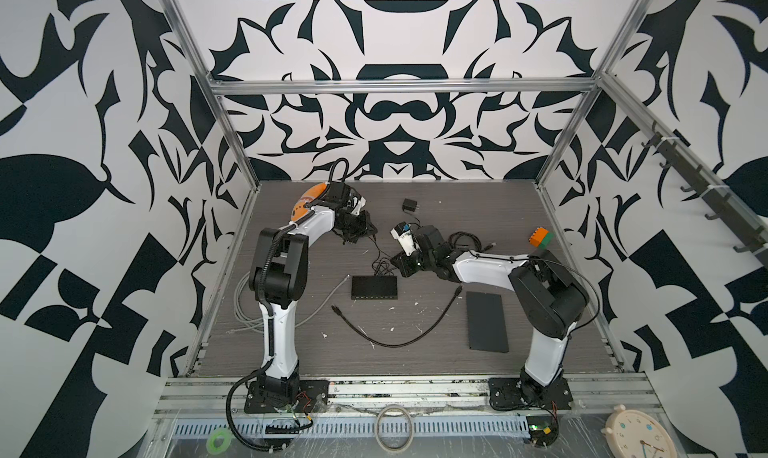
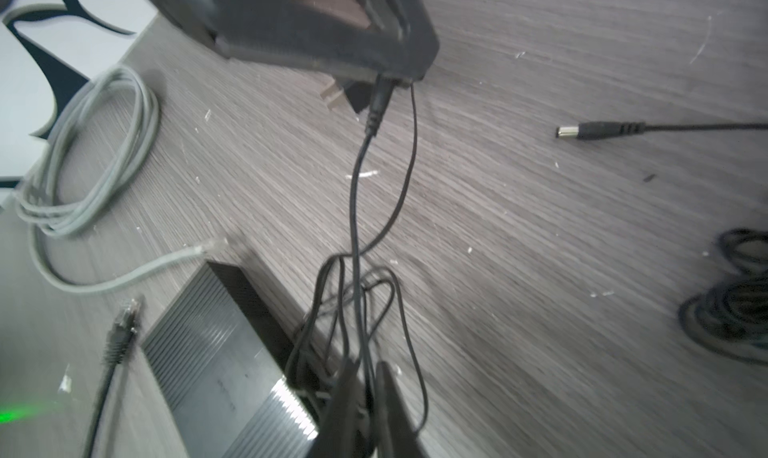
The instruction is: Insert the plug into the switch port
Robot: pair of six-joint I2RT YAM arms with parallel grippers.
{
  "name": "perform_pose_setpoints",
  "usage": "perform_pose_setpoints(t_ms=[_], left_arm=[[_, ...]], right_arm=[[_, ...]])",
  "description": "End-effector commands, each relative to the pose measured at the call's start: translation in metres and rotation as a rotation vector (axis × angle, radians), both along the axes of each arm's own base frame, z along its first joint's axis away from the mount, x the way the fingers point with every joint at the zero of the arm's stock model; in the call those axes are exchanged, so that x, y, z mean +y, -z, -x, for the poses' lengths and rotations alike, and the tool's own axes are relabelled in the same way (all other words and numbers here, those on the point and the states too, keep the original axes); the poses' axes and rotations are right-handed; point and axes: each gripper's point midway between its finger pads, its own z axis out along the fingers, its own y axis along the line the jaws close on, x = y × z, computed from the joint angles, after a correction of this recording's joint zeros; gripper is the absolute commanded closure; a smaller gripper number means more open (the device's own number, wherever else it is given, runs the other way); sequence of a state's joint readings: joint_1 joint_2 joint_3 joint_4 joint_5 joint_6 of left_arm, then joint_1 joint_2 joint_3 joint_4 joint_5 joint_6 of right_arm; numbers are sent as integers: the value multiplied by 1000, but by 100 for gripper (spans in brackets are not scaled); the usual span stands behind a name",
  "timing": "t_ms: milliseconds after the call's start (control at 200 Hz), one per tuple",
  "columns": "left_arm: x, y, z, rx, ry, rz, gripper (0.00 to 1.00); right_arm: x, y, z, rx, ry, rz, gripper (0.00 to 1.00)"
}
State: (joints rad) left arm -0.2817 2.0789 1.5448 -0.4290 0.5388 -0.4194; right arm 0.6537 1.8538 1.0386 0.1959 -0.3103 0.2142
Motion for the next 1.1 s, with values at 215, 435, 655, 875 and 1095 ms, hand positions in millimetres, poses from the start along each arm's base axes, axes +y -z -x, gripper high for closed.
perform_pose_setpoints(t_ms=[215, 435, 655, 875, 1095], left_arm=[[-8, -23, 5, -8, -22, 78, 88], [-12, -28, 3, 4, -63, 135, 88], [-15, -35, 2, 3, -71, 162, 87], [-14, -34, 2, 12, -79, 165, 87], [-14, -31, 4, 22, -83, 167, 87]], right_arm=[[30, -72, -29, -95, -13, -234, 68], [47, -69, -53, -136, 17, -331, 70], [47, -65, -66, -202, 70, -385, 76], [45, -63, -68, -220, 101, -431, 82], [44, -62, -71, -216, 123, -443, 86]])
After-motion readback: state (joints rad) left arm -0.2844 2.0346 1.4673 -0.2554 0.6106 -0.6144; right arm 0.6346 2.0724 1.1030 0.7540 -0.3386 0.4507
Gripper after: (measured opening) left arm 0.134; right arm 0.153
